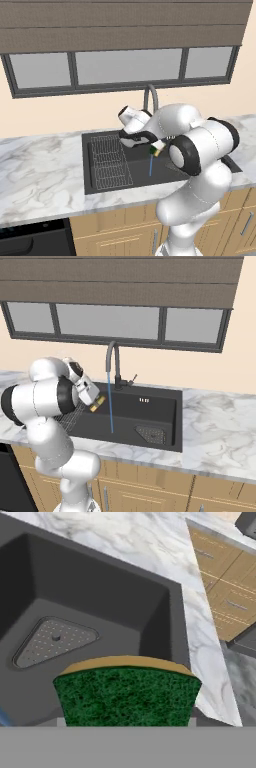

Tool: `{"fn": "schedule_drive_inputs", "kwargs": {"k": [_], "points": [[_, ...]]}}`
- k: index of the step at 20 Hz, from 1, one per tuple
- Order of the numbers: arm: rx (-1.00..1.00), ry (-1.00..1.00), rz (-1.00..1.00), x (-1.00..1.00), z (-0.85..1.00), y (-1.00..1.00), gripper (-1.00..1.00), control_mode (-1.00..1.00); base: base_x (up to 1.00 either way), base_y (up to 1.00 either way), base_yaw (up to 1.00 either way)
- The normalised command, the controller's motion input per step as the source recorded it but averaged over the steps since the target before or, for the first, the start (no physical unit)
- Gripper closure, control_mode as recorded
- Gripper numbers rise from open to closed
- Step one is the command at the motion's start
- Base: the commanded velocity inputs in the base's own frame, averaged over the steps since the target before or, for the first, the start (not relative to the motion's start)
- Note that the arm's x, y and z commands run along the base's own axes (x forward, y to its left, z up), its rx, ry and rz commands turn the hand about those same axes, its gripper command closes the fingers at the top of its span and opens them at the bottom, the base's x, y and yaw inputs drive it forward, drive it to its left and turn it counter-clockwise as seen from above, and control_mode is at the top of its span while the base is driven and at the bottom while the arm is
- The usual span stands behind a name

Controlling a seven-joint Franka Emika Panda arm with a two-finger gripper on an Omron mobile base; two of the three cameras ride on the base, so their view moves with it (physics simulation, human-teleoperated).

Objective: Soak the sponge with water for a few seconds and then drop it inside the sink.

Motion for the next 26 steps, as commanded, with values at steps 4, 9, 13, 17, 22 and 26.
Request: {"fn": "schedule_drive_inputs", "kwargs": {"k": [4, 9, 13, 17, 22, 26], "points": [[0.00, 0.00, 0.12, -0.33, 0.45, 0.00, 1.00, -1.00, 0.00, 0.00, 0.00], [0.02, 0.03, 0.14, -0.32, 0.31, -0.11, 1.00, -1.00, 0.00, 0.00, 0.00], [0.05, 0.02, 0.13, -0.36, 0.10, -0.13, 1.00, -1.00, 0.00, 0.00, 0.00], [0.09, 0.01, 0.12, -0.41, 0.01, -0.21, 1.00, -1.00, 0.00, 0.00, 0.00], [0.07, 0.00, 0.09, -0.31, 0.12, -0.20, 1.00, -1.00, 0.00, 0.00, 0.00], [0.00, 0.00, 0.04, -0.28, 0.21, -0.06, 1.00, -1.00, 0.00, 0.00, 0.00]]}}
